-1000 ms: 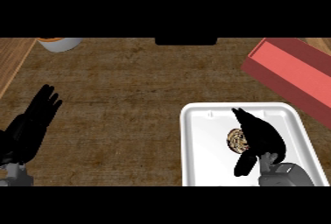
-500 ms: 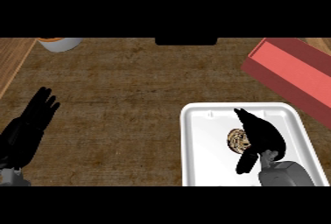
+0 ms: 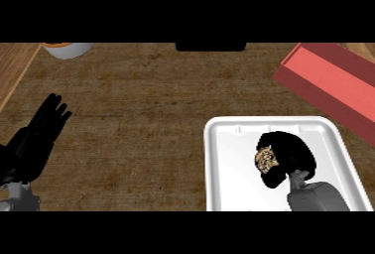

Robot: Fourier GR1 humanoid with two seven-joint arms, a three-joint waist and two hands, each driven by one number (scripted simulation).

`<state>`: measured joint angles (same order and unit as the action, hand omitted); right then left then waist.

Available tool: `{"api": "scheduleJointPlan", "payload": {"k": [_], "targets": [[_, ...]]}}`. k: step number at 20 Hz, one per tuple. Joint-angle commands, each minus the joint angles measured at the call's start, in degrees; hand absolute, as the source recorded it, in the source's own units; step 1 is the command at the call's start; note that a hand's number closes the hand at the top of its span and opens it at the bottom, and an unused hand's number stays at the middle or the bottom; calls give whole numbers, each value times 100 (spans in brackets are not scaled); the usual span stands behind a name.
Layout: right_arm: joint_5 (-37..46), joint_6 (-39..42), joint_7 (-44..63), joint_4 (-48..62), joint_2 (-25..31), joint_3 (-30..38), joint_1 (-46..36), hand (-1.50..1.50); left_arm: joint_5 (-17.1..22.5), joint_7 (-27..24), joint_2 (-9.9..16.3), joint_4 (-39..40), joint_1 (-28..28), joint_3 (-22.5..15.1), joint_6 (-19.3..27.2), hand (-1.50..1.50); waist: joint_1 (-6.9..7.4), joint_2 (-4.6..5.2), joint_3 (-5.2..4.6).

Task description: Pick the cupcake from the tray and place it in the cardboard box

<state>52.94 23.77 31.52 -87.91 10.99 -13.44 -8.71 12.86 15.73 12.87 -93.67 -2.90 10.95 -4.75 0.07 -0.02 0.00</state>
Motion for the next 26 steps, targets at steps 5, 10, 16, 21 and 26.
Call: {"api": "scheduleJointPlan", "payload": {"k": [5, 10, 16, 21, 26], "targets": [[169, 114, -391, 327, -13, 255, -501, 150, 22, 248, -4, -427, 242, 94, -144, 0, 16, -1, 0], [-140, 306, -2213, 1143, 804, 190, -1159, 150, 121, 362, 33, -410, 85, 95, -140, 0, 103, 19, 6], [340, -420, -2975, 1987, 906, 248, -1821, 150, -48, 249, -92, -369, 106, 19, -75, 0, 55, 8, 2], [270, -450, -2881, 1031, 907, 415, -1620, 150, -193, -399, -117, 357, -36, 135, -184, 0, -40, -5, -3], [-87, -64, -2765, -406, 1052, 706, -1661, 150, -27, 172, -49, -334, 227, 164, -130, 0, -61, -40, -2]]}}
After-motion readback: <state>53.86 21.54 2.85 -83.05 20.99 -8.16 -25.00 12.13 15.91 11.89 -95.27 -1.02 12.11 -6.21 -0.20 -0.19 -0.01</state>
